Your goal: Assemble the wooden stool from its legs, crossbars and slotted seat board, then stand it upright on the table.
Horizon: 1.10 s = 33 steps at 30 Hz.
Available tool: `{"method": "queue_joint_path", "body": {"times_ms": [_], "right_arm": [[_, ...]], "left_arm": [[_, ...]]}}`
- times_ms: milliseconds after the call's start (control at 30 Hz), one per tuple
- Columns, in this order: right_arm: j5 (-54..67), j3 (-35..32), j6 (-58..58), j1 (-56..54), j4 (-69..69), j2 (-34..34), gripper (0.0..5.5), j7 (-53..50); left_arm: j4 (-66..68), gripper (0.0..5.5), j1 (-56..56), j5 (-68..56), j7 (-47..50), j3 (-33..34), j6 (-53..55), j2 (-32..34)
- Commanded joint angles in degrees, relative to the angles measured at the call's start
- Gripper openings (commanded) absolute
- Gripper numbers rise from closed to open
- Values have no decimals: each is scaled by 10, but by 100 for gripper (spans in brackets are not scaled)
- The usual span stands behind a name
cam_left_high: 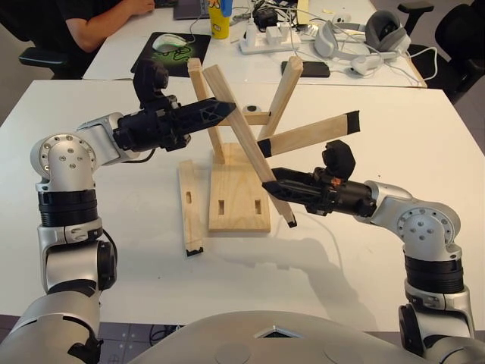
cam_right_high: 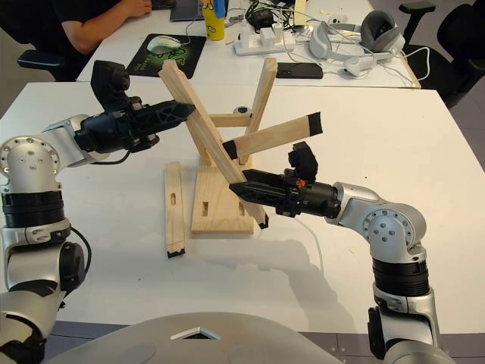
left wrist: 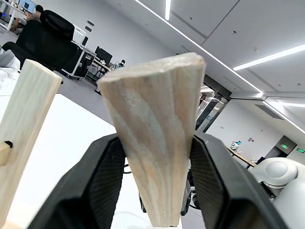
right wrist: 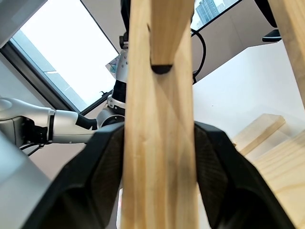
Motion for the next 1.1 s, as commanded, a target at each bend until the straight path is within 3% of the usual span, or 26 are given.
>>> {"method": "queue_joint_path", "body": {"times_ms": [33, 233, 267, 700, 867, 1100], "right_arm": [[-25, -10, -18, -5, 17, -9, 206, -8], [-54, -2, -35, -3, 23, -8, 206, -8], [-57, 0, -39, -2, 24, -9, 243, -8], [-108, 12, -52, 58, 45, -54, 428, 35], [-172, 28, -90, 127, 68, -83, 428, 56], [-212, 25, -124, 136, 116, -61, 428, 40]], "left_arm": [[-5, 201, 10, 17, 1, 15, -19, 11], [8, 201, 6, 22, -1, 22, -41, 8], [7, 201, 8, 20, -1, 24, -40, 8], [-38, 201, -11, 35, -43, 31, -63, 43], [-63, 201, -29, 83, -80, 24, -117, 93], [-87, 201, 7, 154, -168, -34, -170, 152]]}}
